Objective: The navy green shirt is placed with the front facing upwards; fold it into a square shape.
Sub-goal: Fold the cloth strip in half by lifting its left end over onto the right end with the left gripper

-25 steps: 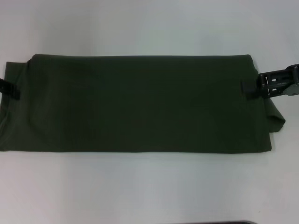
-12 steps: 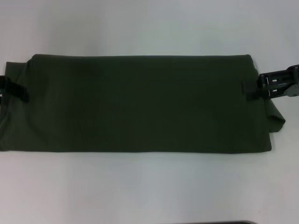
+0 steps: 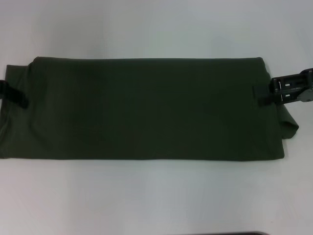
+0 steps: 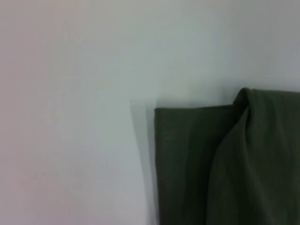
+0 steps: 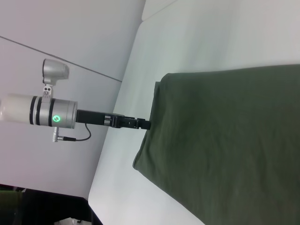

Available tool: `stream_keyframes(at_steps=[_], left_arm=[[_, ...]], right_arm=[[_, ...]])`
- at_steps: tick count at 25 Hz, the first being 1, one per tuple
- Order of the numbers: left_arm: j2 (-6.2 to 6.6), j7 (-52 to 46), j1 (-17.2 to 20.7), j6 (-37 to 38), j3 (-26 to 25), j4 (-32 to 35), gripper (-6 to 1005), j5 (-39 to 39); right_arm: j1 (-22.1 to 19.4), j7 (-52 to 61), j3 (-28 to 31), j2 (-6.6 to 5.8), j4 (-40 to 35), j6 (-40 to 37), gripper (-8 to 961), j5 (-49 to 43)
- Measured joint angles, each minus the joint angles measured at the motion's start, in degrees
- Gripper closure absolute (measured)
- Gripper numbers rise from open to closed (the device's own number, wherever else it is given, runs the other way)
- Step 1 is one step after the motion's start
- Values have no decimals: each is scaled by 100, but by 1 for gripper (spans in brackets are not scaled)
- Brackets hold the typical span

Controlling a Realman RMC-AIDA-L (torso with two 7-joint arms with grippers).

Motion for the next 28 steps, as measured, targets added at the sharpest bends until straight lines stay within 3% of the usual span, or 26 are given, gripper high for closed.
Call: stream_keyframes(at_steps=[28], left_arm=[[74,-116,-44,-192,118,-445,183,0]], right_arm=[[8,9,0,0,1,1,99,-1]])
